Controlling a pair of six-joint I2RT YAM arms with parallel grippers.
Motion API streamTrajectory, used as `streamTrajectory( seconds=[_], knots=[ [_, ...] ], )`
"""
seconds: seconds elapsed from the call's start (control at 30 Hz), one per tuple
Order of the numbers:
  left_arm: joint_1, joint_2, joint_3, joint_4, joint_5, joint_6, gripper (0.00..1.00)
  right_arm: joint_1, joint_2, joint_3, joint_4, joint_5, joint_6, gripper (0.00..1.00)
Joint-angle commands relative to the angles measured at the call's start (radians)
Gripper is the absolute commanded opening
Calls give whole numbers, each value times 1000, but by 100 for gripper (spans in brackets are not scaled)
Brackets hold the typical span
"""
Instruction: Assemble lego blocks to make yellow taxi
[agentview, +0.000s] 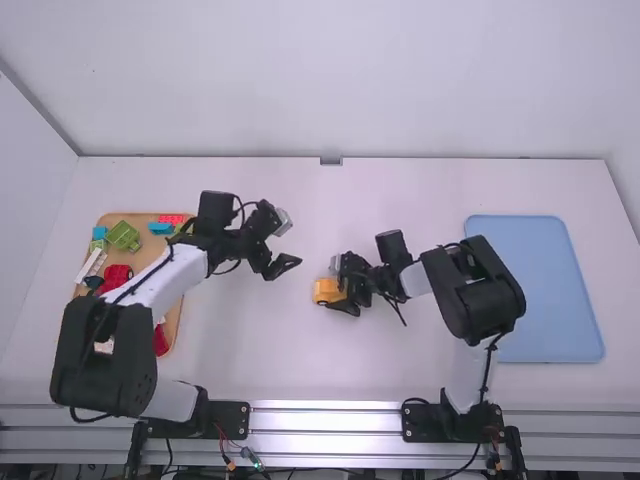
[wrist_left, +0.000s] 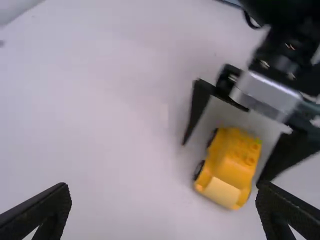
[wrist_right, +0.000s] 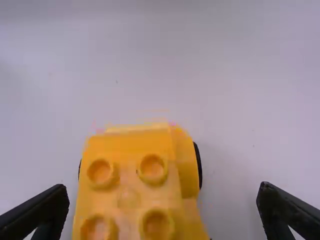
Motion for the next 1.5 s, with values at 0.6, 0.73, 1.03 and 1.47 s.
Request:
streamTrajectory(
  seconds=[0.6, 0.73, 1.03, 1.47],
  knots=[
    [60, -240, 2, 71, -627, -785, 99, -16, -84, 102, -221, 40, 29, 39],
    [60, -240, 2, 97, -628, -794, 99, -101, -216, 135, -423, 192, -35, 40],
    [62, -240, 2, 166, -630, -793, 99, -478, -461, 138, -600, 502, 70, 38],
    [62, -230, 1, 179, -706, -797, 99, -922, -317, 87, -422, 492, 332, 38]
  ],
)
